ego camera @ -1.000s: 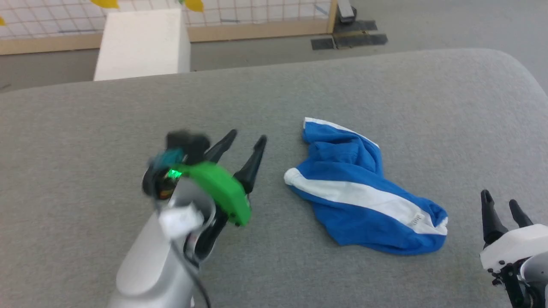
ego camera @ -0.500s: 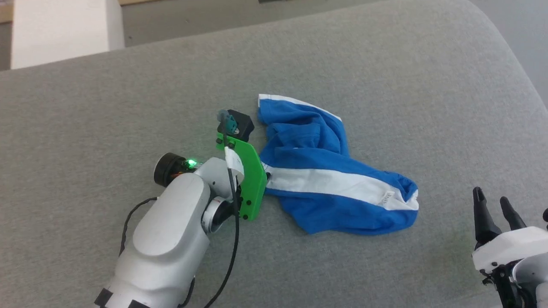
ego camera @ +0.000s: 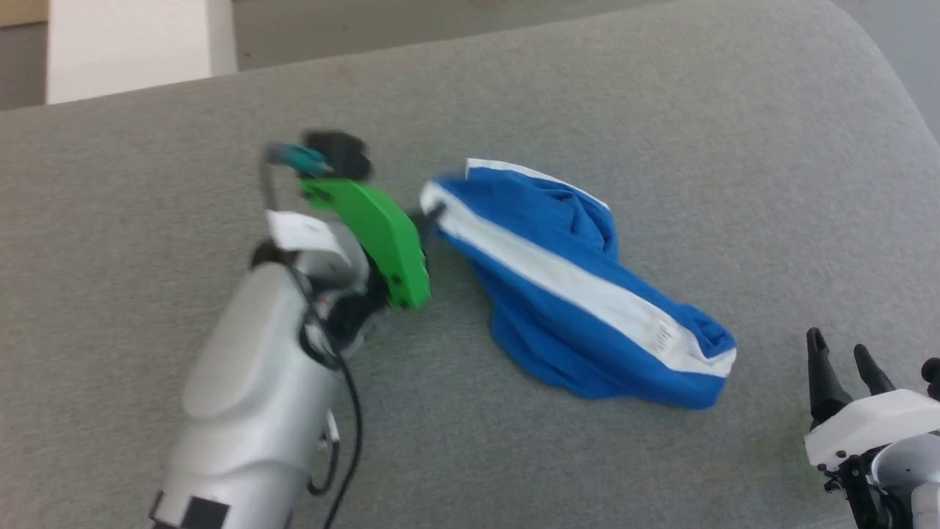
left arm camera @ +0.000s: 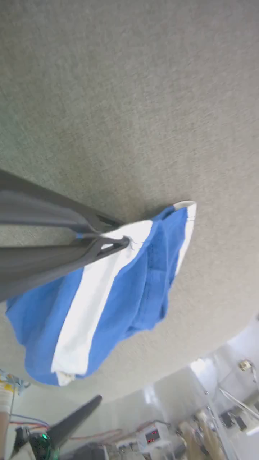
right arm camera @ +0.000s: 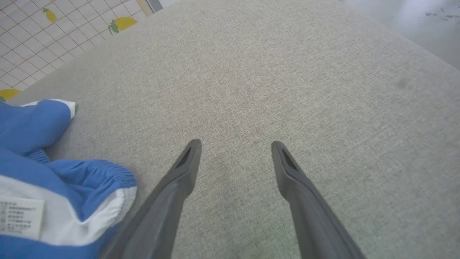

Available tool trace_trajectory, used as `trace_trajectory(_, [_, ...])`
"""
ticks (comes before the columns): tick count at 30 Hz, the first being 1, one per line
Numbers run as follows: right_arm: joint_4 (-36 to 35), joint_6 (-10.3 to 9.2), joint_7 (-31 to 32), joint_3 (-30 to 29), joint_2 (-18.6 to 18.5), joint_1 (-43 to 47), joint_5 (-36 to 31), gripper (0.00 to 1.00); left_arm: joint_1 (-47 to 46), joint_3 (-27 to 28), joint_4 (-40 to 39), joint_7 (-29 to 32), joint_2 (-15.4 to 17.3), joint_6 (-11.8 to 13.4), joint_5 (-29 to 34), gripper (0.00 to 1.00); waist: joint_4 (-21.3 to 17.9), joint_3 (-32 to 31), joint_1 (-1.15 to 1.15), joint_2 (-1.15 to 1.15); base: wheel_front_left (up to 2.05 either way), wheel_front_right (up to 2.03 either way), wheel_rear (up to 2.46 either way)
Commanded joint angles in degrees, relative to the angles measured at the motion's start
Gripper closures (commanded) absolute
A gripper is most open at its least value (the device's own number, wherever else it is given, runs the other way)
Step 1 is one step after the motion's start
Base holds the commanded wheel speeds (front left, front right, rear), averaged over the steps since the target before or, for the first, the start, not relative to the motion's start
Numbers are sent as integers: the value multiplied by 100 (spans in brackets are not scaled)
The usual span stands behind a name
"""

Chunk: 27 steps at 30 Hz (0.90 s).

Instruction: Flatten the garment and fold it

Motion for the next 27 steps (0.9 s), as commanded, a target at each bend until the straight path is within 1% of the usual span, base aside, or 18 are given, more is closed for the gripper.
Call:
trace_trajectory(1, [37, -8, 43, 3, 2, -80, -70, 0, -175, 283, -83, -260, 31, 82, -124, 100, 407, -375, 0, 0, 0, 0, 0])
trace_trajectory(3, [61, -8, 98, 11, 2, -86, -110, 0, -227, 719, -187, -623, 66, 217, -305, 100, 556, -495, 0, 0, 0, 0, 0])
trace_trajectory(7, [69, -8, 203, 57, 2, -78, -182, 0, 67, 1430, -432, -1140, 329, 513, -464, 100, 795, -706, 0, 0, 0, 0, 0])
trace_trajectory(10, [57, -8, 273, 117, 2, -57, -197, 0, 701, 1864, -665, -1382, 608, 761, -458, 100, 924, -834, 0, 0, 0, 0, 0])
trace_trajectory(12, [59, -8, 301, 146, 2, -23, -192, 0, 1282, 2091, -816, -1455, 696, 944, -473, 100, 992, -899, 0, 0, 0, 0, 0])
trace_trajectory(15, [83, -8, 341, 180, 2, 53, -181, 0, 2158, 2255, -880, -1419, 712, 1195, -474, 100, 1092, -972, 0, 0, 0, 0, 0])
trace_trajectory(18, [113, -8, 359, 244, 2, 116, -148, 0, 2867, 2376, -665, -1335, 645, 1461, -508, 100, 1175, -1020, 0, 0, 0, 0, 0])
trace_trajectory(21, [130, -8, 374, 321, 2, 152, -129, 0, 3162, 2363, -391, -1191, 555, 1517, -599, 100, 1232, -1063, 0, 0, 0, 0, 0])
trace_trajectory(22, [131, -8, 384, 348, 2, 163, -136, 0, 3207, 2358, -366, -1208, 534, 1495, -614, 53, 1246, -1081, 0, 0, 0, 0, 0])
trace_trajectory(23, [125, -8, 389, 358, 2, 171, -137, 0, 3211, 2398, -382, -1288, 493, 1470, -655, 0, 1265, -1094, 0, 0, 0, 0, 0])
trace_trajectory(25, [99, -8, 405, 385, 2, 190, -155, 0, 3202, 2438, -457, -1521, 515, 1355, -627, 0, 1302, -1128, 0, 0, 0, 0, 0])
trace_trajectory(27, [43, -8, 433, 445, 2, 202, -197, 0, 3155, 2509, -624, -1991, 578, 1188, -507, 0, 1324, -1155, 0, 0, 0, 0, 0])
